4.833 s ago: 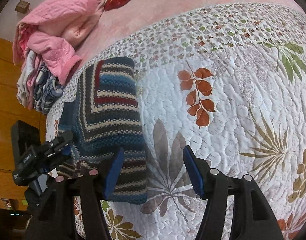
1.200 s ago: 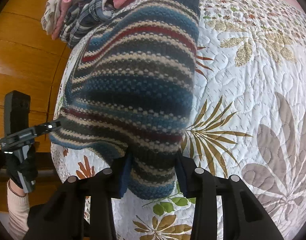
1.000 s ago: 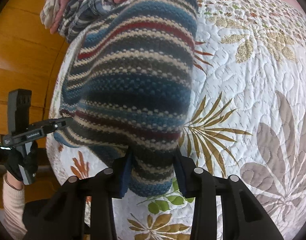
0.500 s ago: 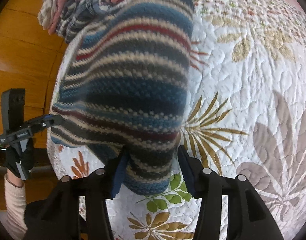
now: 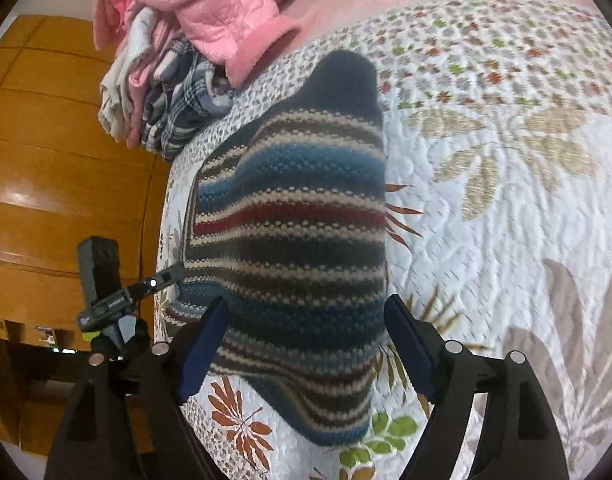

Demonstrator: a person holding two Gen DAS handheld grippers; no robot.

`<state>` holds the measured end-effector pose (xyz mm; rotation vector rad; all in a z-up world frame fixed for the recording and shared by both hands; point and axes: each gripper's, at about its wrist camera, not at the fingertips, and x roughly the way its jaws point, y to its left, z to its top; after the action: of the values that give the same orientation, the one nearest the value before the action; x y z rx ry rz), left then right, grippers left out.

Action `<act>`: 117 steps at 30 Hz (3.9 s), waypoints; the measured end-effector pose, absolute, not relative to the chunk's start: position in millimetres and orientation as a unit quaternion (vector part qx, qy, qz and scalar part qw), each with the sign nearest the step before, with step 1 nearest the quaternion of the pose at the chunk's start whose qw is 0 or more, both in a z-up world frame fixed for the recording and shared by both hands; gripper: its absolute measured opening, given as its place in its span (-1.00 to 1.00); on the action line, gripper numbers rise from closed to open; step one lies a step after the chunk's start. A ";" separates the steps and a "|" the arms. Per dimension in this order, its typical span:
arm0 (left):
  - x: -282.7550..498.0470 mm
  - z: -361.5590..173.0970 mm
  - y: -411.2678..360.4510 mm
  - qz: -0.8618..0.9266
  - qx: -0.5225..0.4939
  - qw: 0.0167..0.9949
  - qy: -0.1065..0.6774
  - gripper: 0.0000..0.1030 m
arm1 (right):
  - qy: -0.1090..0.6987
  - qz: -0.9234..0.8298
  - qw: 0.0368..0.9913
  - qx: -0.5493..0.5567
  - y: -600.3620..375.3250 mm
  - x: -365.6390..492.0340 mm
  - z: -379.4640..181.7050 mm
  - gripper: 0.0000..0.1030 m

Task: Fold small clothes

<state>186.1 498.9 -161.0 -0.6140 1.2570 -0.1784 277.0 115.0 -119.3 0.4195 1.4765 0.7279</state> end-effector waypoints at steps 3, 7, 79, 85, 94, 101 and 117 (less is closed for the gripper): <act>200.6 -175.7 496.6 -0.105 -0.305 0.753 0.574 0.39 | 0.652 0.332 0.654 0.193 127.8 282.9 -132.7 0.58; 215.4 -201.4 486.6 -0.120 -0.294 0.741 0.592 0.54 | 0.656 0.334 0.651 0.186 133.8 288.5 -151.1 0.64; 68.3 -112.7 194.9 -0.153 -0.222 0.772 0.576 0.20 | 0.689 0.212 0.653 0.232 -144.3 102.6 -168.5 0.62; 69.8 -139.6 185.2 -0.111 -0.169 0.776 0.598 0.17 | 0.700 0.216 0.651 0.199 -132.6 99.2 -178.0 0.24; 78.7 -176.1 185.9 -0.093 -0.108 0.766 0.628 0.17 | 0.718 0.205 0.648 0.147 -134.1 105.0 -182.9 -0.53; 83.6 -187.7 187.1 -0.104 -0.106 0.763 0.629 0.23 | 0.728 0.197 0.646 0.117 -126.0 107.5 -193.9 -0.53; 22.8 -96.4 190.9 -0.081 -0.135 0.811 0.564 0.44 | 0.625 0.122 0.770 -0.045 -85.5 65.2 -81.7 0.76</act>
<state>22.8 190.9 -96.4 -0.2886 1.2048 -0.1730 65.2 -85.5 -81.7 -0.0967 1.3552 0.2643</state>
